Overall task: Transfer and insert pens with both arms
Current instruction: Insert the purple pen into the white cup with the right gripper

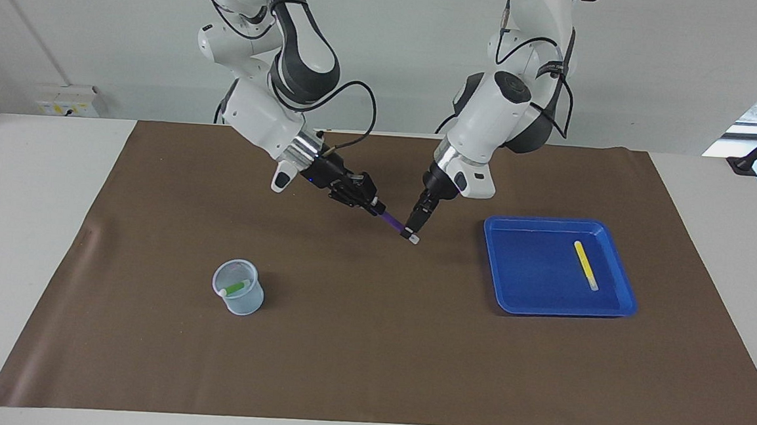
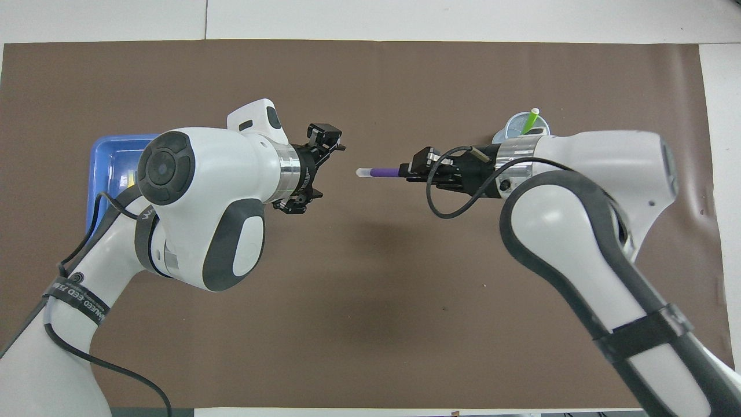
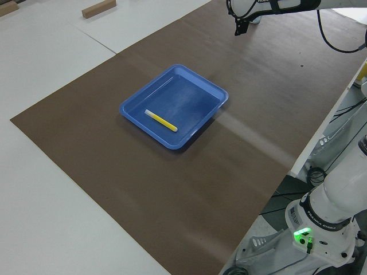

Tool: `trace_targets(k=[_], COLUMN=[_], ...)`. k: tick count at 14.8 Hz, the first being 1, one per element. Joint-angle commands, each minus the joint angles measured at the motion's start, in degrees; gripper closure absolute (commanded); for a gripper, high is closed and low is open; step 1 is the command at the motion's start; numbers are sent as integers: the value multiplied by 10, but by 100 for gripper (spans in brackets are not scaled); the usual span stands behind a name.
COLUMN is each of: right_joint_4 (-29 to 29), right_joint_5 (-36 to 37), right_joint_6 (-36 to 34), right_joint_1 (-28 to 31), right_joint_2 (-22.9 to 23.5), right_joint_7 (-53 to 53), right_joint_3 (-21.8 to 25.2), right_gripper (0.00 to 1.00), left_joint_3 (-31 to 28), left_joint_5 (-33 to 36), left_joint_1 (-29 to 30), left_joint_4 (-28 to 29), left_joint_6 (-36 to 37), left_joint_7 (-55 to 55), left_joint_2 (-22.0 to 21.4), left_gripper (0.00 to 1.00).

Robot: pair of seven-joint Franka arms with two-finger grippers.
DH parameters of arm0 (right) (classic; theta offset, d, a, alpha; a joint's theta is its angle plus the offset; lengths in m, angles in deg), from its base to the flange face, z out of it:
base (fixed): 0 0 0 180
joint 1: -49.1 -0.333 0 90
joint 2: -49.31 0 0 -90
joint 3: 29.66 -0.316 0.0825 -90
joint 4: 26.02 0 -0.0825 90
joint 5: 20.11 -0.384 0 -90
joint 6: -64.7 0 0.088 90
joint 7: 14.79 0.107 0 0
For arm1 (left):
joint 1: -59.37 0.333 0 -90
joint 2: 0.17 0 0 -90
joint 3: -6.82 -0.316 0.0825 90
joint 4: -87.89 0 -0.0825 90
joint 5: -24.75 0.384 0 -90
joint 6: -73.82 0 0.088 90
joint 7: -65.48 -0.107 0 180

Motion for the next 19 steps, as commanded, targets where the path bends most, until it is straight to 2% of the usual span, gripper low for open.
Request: trace_targets(k=[1, 2, 5, 7, 11, 14, 17, 18, 19], right_joint_4=[147, 169, 171, 172, 140, 83, 59, 59, 60], right_joint_5=[127, 168, 293, 371, 374, 373, 373, 373, 373], right_joint_6=[-122, -132, -106, -93, -41, 22, 38, 34, 32], right_joint_1=[47, 57, 75, 66, 62, 58, 55, 55, 55], right_joint_2=[61, 70, 77, 77, 79, 72, 63, 63, 63], right_joint_7=[-49, -96, -228, -264, -266, -267, -271, -271, -271], right_joint_3=[-4, -4, -5, -8, -8, -9, -9, -9, -9], right_gripper=[100, 100, 100, 100, 100, 100, 100, 95, 80], left_joint_3=[1, 1, 1, 1, 1, 1, 1, 1, 1], left_joint_5=[7, 7, 23, 48, 77, 115, 156, 156, 157], left_joint_1=[46, 66, 127, 175, 253, 295, 313, 319, 327], left_joint_4=[40, 52, 89, 117, 119, 119, 118, 119, 118], left_joint_6=[31, 31, 45, 44, 38, 29, -1, -15, -25], left_joint_7=[-165, -216, -362, -458, -598, -694, -730, -730, -730], left_joint_2=[-26, -32, -47, -60, -51, -31, 2, 15, 29], left_gripper=[0, 0, 0, 0, 0, 0, 0, 0, 0])
